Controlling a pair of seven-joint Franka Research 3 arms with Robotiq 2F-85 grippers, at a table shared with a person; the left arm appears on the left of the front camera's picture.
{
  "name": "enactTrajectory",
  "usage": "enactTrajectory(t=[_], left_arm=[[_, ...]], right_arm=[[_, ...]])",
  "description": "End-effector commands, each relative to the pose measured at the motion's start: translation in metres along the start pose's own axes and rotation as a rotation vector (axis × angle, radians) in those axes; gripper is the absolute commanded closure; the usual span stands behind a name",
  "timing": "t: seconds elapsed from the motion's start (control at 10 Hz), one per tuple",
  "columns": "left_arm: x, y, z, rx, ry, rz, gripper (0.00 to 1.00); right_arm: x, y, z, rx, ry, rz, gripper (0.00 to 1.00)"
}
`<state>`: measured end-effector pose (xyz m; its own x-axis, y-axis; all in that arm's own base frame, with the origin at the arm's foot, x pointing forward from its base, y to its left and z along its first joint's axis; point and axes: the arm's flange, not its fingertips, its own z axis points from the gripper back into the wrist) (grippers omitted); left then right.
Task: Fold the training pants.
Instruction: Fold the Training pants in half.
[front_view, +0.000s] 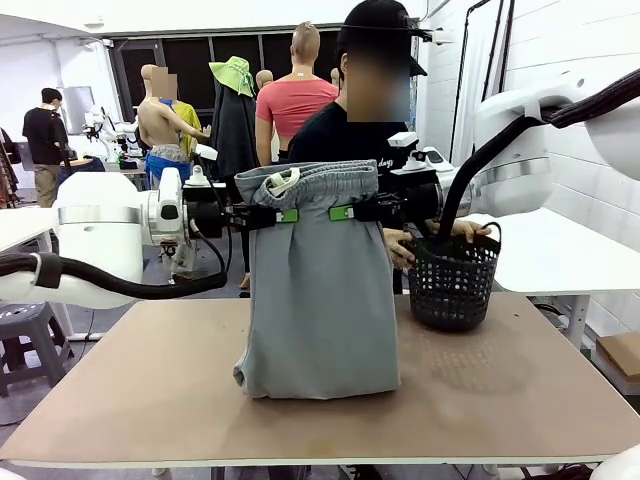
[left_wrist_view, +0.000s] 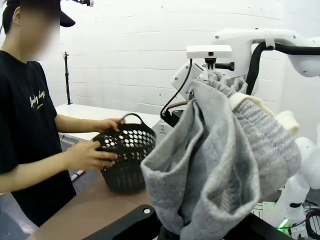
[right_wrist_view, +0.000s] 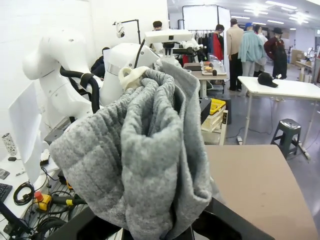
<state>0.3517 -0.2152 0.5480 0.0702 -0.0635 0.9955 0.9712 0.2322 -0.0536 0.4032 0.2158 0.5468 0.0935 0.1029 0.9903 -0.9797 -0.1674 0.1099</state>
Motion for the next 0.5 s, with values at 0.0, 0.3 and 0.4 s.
enactTrajectory(t=[0.0,0.3,0.4], left_arm=[[0.001,0.006,-0.003,0.001,-0.012,-0.012,1.00],[-0.001,0.001,0.000,0.004,0.006,-0.001,1.00],[0.006,0.019,-0.004,0.001,0.023,-0.016,1.00]], right_arm=[[0.001,0.000,0.001,-0.003,-0.001,0.007,1.00],[-0.001,-0.001,0.001,-0.002,0.001,-0.001,1.00],[0.003,-0.019,0.002,0.002,0.005,-0.001,1.00]])
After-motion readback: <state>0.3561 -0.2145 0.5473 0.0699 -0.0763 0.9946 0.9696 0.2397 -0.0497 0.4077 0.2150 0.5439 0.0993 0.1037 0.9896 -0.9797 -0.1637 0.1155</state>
